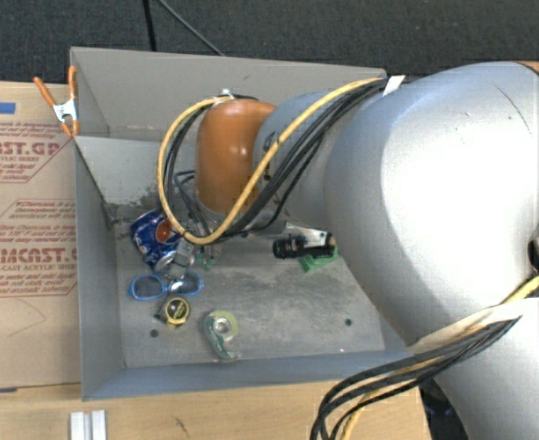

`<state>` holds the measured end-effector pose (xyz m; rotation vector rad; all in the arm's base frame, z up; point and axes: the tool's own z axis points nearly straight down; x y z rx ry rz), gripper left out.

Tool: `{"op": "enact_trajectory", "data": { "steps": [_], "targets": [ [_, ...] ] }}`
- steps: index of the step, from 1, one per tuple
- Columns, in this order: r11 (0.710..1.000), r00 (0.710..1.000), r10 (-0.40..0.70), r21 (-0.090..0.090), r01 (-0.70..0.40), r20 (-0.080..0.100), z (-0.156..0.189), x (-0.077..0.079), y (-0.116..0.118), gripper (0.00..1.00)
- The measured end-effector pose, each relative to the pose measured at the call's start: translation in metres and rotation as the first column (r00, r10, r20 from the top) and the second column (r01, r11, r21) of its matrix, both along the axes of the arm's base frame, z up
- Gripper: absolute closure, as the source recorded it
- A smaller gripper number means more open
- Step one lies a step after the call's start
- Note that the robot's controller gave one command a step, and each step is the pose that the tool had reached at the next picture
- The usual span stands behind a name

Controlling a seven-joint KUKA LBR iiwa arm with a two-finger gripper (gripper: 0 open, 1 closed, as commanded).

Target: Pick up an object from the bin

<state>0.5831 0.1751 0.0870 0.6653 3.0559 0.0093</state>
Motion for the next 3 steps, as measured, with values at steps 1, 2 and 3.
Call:
{"op": "enact_trajectory", "data": {
  "steps": [1, 2, 3],
  "targets": [
    [0.975, 0.975, -0.221, 0.004, 0.221, 0.001, -0.007, -0.012, 0.033, 1.00],
    [0.971, 0.970, -0.239, -0.001, 0.239, -0.031, -0.014, 0.009, 0.021, 1.00],
    [0.987, 0.987, -0.163, 0.002, 0.163, -0.011, 0.052, -0.008, 0.063, 1.00]
  ]
}}
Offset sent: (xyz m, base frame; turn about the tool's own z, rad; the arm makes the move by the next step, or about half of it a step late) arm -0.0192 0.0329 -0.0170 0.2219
